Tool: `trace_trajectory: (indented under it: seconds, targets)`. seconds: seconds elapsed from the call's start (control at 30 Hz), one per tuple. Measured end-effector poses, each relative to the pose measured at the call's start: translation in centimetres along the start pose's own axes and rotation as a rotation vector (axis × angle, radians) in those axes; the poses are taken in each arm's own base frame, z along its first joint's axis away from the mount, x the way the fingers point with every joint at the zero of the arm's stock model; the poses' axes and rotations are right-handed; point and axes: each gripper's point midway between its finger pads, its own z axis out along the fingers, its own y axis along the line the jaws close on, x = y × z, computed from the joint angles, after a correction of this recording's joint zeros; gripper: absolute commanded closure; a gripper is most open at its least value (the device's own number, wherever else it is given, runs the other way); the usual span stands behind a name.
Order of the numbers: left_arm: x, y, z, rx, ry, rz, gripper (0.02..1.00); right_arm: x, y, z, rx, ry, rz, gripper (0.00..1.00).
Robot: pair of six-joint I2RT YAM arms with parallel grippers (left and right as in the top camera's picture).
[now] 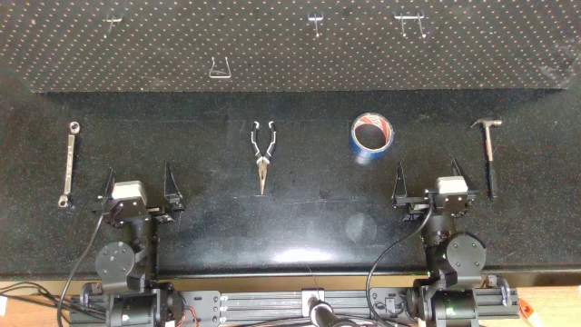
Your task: Place Tools Onto Pegboard
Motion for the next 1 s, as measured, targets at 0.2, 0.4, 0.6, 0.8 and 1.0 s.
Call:
trace_trajectory:
  seconds: [0.2, 0.4, 0.6, 0.8, 1.0]
  targets:
    - [0.0, -0.2, 0.0, 0.012, 0.001, -0.113, 0.023, 0.0, 0.0, 0.0, 0.0, 0.0, 0.0, 0.012]
    - [0.0, -0.22, 0.0, 0.013, 0.001, -0.155, 0.023, 0.0, 0.0, 0.0, 0.0, 0.0, 0.0, 0.009]
    - [0.0, -0.22, 0.0, 0.013, 0.001, -0.16, 0.023, 0.0, 0.0, 0.0, 0.0, 0.0, 0.0, 0.012]
    - [0.0, -0.22, 0.0, 0.013, 0.001, -0.162, 0.023, 0.0, 0.0, 0.0, 0.0, 0.0, 0.0, 0.012]
    - [0.0, -0.27, 0.0, 0.016, 0.001, -0.162, 0.023, 0.0, 0.0, 0.0, 0.0, 0.0, 0.0, 0.012]
